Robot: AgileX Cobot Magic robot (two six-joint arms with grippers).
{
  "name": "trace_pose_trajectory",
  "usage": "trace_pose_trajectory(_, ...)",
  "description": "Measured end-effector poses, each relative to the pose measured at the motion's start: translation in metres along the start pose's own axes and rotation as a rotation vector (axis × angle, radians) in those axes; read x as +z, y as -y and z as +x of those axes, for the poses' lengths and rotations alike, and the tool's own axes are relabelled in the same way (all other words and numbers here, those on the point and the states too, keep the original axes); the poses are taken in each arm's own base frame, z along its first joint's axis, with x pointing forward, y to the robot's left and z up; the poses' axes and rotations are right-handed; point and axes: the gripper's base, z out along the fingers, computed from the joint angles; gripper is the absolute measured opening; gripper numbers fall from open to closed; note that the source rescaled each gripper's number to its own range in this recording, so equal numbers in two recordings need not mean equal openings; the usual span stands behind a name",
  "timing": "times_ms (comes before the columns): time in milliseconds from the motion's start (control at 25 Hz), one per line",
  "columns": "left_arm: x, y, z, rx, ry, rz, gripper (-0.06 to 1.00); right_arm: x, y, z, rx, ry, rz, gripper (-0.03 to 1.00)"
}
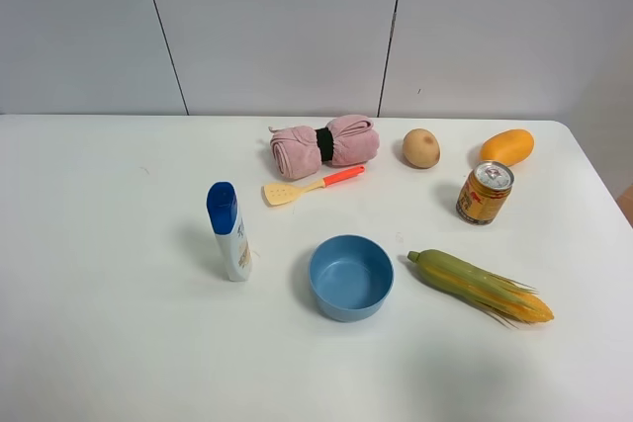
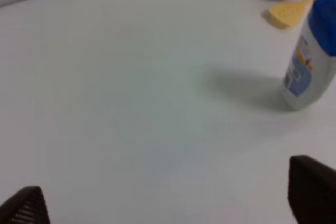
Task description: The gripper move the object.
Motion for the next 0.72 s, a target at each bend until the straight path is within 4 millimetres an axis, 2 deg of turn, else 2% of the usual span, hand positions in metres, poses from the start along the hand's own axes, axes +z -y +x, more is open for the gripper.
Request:
trace_pose_trajectory(120, -0.006, 0.005, 0.031, -0.028, 0.038, -0.008, 0.87, 0.0, 0.0, 0.0, 0.0, 0.0, 0.0, 1.0)
trace_pose_trajectory(240, -0.005, 0.007, 0.05, -0.063, 0.046, -0.012, 0.84, 0.0, 0.0, 0.0, 0.0, 0.0, 0.0, 1.0)
trace_pose_trajectory(720, -0.011, 0.01, 0.057, -0.163, 0.095, -0.072, 0.8, 0.0, 0.0, 0.0, 0.0, 0.0, 0.0, 1.0)
